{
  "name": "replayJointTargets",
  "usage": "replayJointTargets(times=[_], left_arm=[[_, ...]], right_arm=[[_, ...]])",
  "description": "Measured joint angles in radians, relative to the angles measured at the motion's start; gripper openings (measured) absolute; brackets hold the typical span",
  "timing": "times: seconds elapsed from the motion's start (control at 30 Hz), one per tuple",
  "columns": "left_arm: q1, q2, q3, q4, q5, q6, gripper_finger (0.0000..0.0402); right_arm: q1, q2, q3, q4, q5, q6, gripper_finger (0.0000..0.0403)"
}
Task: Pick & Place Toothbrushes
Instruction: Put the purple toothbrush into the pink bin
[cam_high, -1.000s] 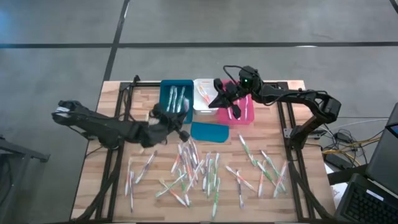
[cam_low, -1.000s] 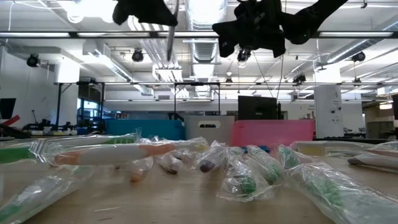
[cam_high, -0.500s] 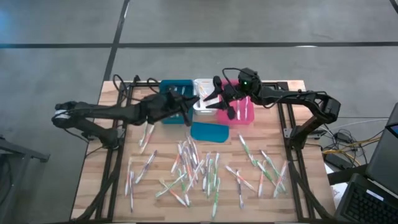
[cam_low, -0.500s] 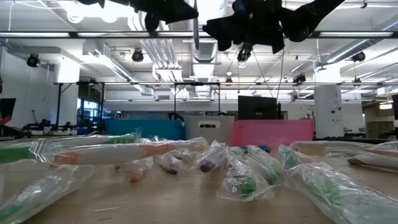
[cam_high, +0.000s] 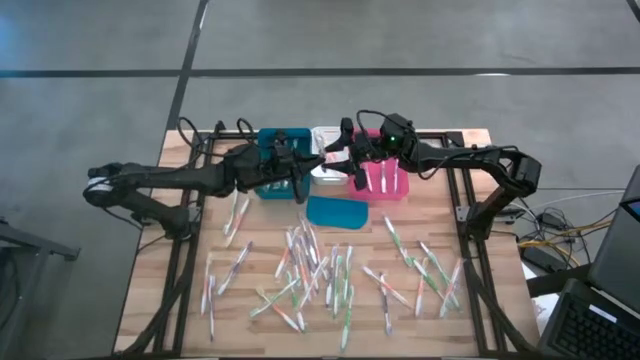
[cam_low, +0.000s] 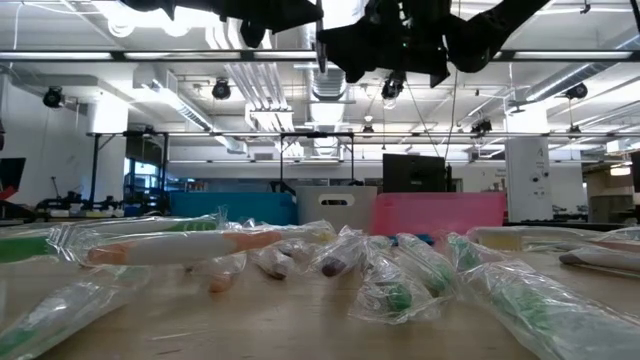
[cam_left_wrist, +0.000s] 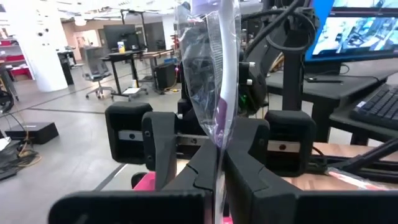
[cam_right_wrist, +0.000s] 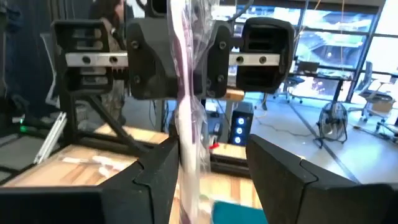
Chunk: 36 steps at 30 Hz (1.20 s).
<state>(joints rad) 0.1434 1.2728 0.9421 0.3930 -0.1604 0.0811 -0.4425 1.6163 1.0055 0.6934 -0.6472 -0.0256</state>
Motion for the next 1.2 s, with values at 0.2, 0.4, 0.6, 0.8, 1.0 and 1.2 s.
replayJointTargets(times=[0.2,0.4,0.6,0.8,1.0,1.2], left_arm=[[0.002,0.000,0.000,-0.011,-0.002,0.001,0.0017],[0.010,0.000,0.000,-0.023,-0.002,-0.002,0.0018],[0.009,0.000,0.000,-0.030,-0.005,-0.022,0.0052],[0.007,-0.041,0.003,-0.172,-0.066,-0.035,0.0109],[0.007,-0.087,0.003,-0.288,-0.155,-0.037,0.0173],[0.011,-0.094,0.003,-0.461,-0.457,-0.114,0.0191]], right_arm=[[0.001,0.018,0.005,0.021,-0.006,0.032,0.0128],[0.003,0.018,0.005,0.020,-0.012,0.024,0.0032],[0.002,0.018,0.005,0.001,-0.021,-0.008,0.0019],[-0.025,-0.007,0.005,-0.063,-0.027,-0.003,0.0019],[-0.069,-0.093,0.007,-0.322,-0.025,-0.043,0.0019],[-0.115,-0.187,0.006,-0.619,0.088,-0.037,0.0019]])
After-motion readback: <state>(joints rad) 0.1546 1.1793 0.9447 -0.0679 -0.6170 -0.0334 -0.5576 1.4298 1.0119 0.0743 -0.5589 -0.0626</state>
